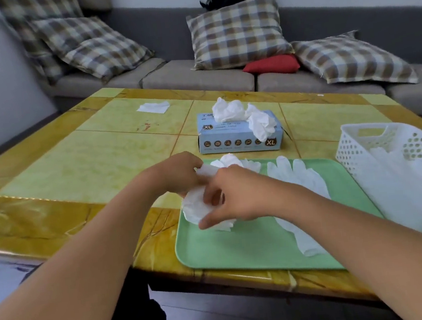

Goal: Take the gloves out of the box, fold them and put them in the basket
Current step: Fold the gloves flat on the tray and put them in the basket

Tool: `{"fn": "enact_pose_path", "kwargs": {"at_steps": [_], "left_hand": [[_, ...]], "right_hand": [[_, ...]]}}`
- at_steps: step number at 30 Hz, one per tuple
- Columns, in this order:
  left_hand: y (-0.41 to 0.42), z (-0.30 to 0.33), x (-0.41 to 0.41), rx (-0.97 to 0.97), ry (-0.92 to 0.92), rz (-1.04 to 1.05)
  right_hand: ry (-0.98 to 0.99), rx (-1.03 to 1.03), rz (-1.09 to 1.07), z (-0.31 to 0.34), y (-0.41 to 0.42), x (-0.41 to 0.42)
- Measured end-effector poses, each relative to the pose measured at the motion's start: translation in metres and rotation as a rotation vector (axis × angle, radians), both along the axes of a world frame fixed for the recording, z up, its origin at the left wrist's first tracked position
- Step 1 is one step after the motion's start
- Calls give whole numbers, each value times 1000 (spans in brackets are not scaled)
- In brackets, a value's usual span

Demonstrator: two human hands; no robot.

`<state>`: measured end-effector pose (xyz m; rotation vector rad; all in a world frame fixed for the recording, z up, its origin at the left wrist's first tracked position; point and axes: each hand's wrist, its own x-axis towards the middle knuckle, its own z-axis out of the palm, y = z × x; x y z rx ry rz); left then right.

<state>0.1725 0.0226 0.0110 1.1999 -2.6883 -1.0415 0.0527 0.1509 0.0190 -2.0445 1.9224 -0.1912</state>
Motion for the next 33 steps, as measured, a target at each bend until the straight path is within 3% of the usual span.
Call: {"fn": "enact_pose_path", "kwargs": {"at_steps": [4,12,18,27,33], "left_hand": [[10,3,16,254,61,52],[20,14,14,293,22,-17],[15,19,26,418,42,-68],[3,-4,16,25,-157,-198],[5,-14,3,-152,-141,-268]], "right_hand": [[-23,20,20,-28,-10,1],[-452,55,-107,-24,20,-43],[-857,3,-348,-28,38,-55],[-1034,141,-432,-19,45,-60],[-813,244,-197,10,77,-75]]}}
